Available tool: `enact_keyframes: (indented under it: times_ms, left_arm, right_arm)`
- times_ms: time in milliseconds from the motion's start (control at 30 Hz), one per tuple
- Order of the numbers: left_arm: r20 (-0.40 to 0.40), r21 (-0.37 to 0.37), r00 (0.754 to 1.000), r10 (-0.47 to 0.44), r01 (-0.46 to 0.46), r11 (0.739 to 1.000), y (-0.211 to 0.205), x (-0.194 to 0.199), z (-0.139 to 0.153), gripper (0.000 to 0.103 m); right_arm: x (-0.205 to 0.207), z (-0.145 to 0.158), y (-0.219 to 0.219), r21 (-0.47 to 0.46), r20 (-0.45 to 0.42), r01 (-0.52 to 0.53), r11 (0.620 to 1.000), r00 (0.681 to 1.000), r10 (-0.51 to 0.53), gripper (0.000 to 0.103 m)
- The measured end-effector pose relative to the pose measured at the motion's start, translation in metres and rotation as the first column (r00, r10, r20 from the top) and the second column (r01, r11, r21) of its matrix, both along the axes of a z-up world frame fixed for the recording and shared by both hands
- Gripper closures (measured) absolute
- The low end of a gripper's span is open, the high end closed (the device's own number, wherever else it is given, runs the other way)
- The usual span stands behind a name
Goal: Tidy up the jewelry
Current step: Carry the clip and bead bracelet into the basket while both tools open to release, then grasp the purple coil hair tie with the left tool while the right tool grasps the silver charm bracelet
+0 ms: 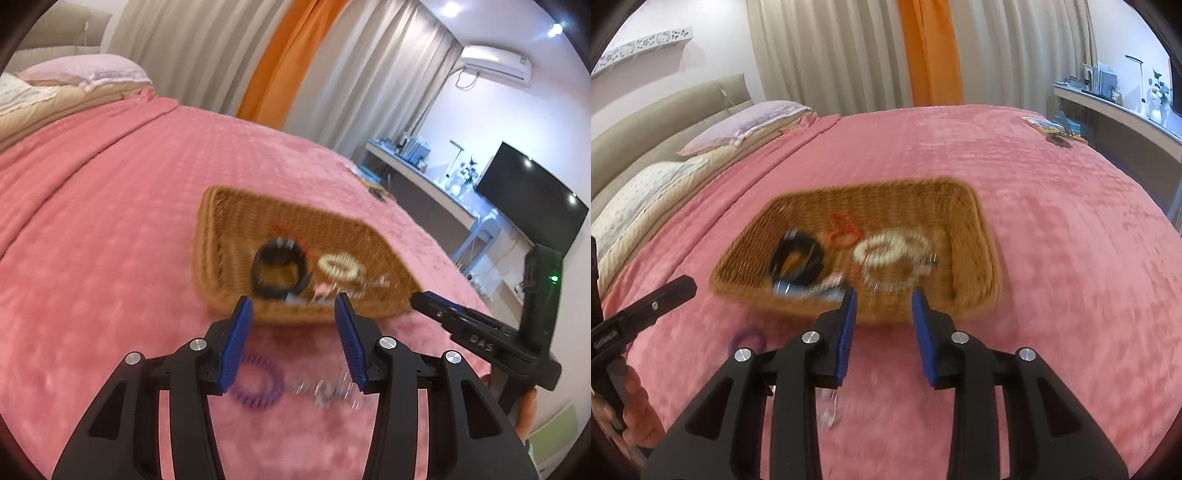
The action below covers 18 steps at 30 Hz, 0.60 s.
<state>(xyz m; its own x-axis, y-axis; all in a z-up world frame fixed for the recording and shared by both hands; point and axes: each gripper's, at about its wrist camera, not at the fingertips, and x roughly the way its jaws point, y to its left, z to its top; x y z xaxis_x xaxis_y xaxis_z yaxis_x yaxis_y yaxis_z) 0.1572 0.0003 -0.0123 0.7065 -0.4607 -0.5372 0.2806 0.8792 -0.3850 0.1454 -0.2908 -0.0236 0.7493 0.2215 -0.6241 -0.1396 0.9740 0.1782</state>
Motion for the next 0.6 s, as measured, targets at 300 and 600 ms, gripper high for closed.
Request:
enact_keyframes:
  times_ms: [300, 600]
  left_arm:
    - [-0.046, 0.053, 0.999, 0.024, -0.022, 0.998, 0.014, -0.024, -0.016, 0.059]
    - [-0.130, 0.105, 0.989, 0.073, -0.060, 0.993, 0.012, 0.000, -0.045, 0.057]
  right_arm:
    - [-0.032, -0.025, 0.026, -0.031, -0.066, -0.051, 0.998, 0.997, 0.049, 0.069]
    - [-0.040, -0.047, 0.052, -0.120, -0.102, -0.093, 0.988, 0.991, 0.081, 0.051]
